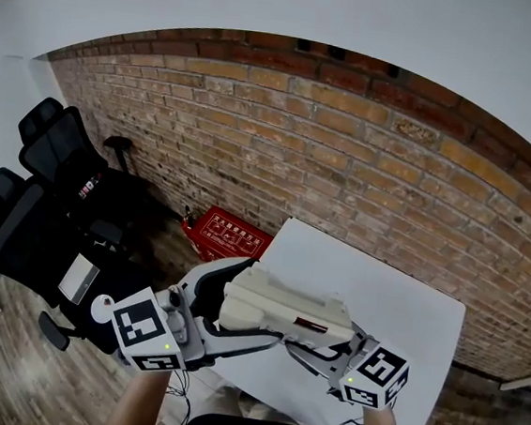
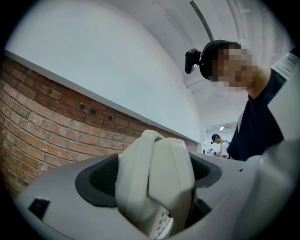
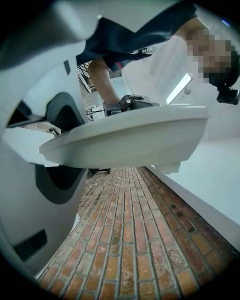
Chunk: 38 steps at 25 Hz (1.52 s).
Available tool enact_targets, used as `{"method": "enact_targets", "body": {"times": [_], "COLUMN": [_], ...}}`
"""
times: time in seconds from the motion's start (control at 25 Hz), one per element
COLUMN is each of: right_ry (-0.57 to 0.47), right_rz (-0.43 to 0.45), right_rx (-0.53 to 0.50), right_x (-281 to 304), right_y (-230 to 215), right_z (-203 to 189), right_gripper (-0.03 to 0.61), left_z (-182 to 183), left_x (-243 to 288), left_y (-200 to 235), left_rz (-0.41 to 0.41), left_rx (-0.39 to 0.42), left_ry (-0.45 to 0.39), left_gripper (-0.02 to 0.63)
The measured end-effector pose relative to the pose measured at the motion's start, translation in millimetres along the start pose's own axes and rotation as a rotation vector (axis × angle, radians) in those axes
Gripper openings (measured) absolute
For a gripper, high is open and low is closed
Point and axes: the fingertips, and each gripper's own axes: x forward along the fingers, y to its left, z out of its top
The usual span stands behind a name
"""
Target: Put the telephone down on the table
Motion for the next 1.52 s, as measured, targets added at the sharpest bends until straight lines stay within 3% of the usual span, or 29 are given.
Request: {"method": "enact_targets", "body": {"times": [0.8,1.52], "right_ry": [0.021,0.07], "right_rz": [-0.137,-0.212], "right_rx": [0.104,0.274], "right_x": [53,82], "right_y": [-26,-64], "right_z": [-6,-56], "right_gripper": [0.198,0.198], "left_z": [-18,-81], "left_x": [-13,5], "left_y": [68,125], "left_rz": [-0.141,-0.215], "left_rx": [-0.09,-0.242], "left_ry": [0.039,0.099], "left_gripper": [0.459,0.459]}}
